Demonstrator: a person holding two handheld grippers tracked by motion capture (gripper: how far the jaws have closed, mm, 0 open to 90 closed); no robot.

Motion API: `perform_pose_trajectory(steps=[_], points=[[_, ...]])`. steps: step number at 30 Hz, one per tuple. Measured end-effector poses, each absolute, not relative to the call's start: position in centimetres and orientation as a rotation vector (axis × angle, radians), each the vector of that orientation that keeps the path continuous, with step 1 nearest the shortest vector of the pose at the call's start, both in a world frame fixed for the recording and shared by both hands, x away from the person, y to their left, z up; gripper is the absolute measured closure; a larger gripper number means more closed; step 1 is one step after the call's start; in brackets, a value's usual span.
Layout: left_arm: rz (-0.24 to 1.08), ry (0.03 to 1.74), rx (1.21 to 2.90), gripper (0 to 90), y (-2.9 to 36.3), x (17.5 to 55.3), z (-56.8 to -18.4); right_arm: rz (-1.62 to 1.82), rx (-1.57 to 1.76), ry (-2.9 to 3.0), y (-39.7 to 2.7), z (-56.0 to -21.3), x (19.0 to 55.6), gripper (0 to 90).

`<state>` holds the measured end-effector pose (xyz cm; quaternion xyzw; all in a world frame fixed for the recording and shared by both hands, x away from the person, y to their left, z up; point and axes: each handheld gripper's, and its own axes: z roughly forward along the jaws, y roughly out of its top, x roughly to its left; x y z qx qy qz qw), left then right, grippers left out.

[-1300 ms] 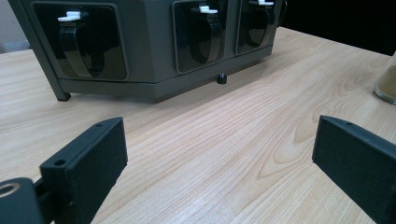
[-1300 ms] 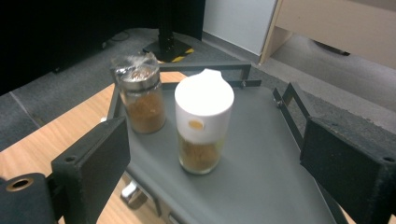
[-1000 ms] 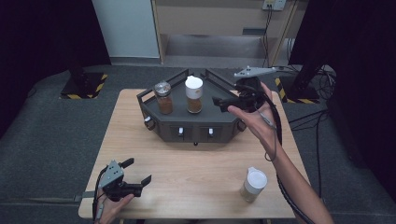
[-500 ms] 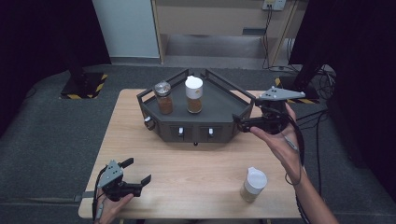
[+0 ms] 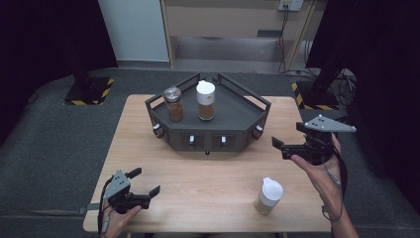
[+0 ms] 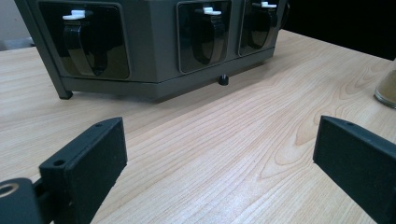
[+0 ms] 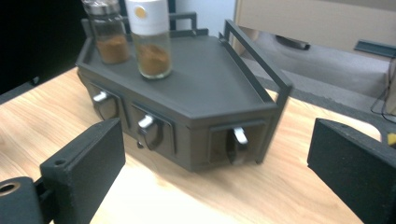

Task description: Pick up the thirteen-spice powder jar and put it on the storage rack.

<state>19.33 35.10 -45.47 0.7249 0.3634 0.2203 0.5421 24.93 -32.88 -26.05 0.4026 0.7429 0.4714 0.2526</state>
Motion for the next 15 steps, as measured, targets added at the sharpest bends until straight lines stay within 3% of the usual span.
perform_pose_trajectory(steps=[15], points=[[0.524, 0.869, 1.722, 1.9, 35.1, 19.3, -45.4, 1.269, 1.17, 1.923, -36.1, -31.3, 21.2, 2.3]])
